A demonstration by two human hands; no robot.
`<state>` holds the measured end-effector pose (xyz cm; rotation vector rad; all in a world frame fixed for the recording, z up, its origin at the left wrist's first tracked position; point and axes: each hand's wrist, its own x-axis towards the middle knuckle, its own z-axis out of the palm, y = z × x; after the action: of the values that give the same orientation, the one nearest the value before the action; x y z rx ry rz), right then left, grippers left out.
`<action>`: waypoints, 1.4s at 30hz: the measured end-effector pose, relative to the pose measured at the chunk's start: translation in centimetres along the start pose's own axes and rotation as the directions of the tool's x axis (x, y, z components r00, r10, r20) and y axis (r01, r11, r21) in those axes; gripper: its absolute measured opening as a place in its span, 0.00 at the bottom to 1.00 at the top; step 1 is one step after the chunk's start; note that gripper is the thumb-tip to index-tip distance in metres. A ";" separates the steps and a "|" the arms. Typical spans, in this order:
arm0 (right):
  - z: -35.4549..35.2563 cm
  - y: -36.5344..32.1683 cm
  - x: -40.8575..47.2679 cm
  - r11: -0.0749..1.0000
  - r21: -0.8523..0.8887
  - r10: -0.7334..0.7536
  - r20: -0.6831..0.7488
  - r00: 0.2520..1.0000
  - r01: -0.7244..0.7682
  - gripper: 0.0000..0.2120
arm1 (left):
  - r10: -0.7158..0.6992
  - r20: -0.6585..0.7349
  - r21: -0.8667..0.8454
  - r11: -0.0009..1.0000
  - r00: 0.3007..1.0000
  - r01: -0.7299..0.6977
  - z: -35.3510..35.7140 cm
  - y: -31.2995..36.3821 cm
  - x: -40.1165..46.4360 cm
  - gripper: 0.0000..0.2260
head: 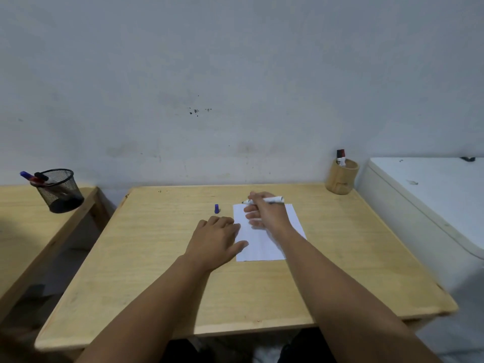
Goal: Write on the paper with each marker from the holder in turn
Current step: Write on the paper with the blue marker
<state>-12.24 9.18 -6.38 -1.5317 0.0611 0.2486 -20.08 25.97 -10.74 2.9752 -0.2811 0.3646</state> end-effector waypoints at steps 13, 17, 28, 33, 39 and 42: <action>1.3 0.6 2.0 0.992 -0.028 -0.123 -0.095 0.988 0.121 0.06 | 0.030 0.070 -0.118 0.993 0.997 -0.022 0.5 -0.9 -1.4 0.35; 2.8 -0.2 3.4 0.982 -0.101 -0.173 -0.106 0.979 0.162 0.18 | 0.040 0.064 -0.114 0.993 0.997 -0.033 0.7 -1.0 -1.5 0.35; 2.6 3.1 5.2 0.973 -0.161 -0.183 -0.094 0.979 0.166 0.08 | -0.051 0.250 -0.047 0.997 0.967 0.065 -0.1 -1.7 -2.6 0.48; 3.2 2.5 5.9 0.992 -0.119 -0.070 -0.152 0.986 0.052 0.20 | -0.065 0.243 -0.049 0.996 0.968 0.079 -0.1 -1.5 -2.6 0.48; 3.5 1.9 5.9 0.992 -0.102 -0.085 -0.153 0.985 0.070 0.11 | -0.070 0.225 -0.045 0.996 0.972 0.083 0.0 -1.6 -2.6 0.48; 3.6 2.7 5.5 0.984 -0.153 -0.114 -0.144 0.983 0.091 0.13 | -0.071 0.224 -0.055 0.995 0.972 0.085 -0.1 -1.6 -2.5 0.48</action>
<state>-7.79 13.44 -9.94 -1.6925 0.0861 0.0537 -22.20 27.99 -11.43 2.9534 -0.1931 0.0122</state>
